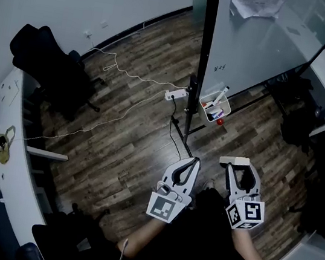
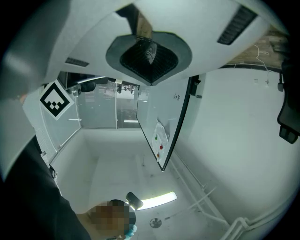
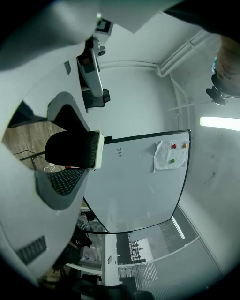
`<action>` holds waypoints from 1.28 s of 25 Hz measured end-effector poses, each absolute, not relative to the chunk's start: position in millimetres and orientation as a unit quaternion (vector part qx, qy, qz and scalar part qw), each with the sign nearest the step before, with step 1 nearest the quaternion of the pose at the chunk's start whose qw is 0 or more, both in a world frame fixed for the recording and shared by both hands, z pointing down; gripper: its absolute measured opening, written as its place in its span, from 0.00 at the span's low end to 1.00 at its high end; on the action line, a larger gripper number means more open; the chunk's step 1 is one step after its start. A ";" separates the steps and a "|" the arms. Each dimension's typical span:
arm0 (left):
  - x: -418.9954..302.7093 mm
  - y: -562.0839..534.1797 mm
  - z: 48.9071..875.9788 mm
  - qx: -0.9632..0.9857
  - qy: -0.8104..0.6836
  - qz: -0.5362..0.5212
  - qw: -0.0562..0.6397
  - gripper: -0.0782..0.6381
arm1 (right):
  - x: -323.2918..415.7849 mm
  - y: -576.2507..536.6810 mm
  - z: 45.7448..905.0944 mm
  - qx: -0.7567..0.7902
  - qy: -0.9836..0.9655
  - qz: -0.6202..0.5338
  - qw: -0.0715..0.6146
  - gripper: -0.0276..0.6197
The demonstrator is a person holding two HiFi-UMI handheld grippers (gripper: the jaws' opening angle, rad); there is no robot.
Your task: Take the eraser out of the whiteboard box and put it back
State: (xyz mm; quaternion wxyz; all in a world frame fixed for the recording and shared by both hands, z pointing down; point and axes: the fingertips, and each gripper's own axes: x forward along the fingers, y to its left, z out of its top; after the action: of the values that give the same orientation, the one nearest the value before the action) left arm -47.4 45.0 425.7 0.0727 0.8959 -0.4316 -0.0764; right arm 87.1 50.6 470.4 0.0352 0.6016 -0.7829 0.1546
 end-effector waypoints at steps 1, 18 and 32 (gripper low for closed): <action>-46.7 42.3 425.7 0.896 -0.432 -0.077 0.073 0.12 | 88.1 47.4 470.3 0.602 -0.783 0.155 0.035 0.42; -2.7 -52.7 430.9 0.885 -0.457 -0.060 0.060 0.12 | 111.2 -65.0 487.8 0.552 -0.816 0.168 0.028 0.42; 10.4 -86.4 451.6 0.880 -0.468 -0.026 0.078 0.12 | 108.8 -115.4 517.0 0.526 -0.825 0.205 0.033 0.42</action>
State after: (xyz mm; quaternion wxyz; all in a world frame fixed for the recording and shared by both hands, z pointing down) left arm 10.4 -86.4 451.6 0.0778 0.8800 -0.4678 -0.0260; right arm 108.8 -115.4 517.0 0.0330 0.5262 -0.8247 0.2045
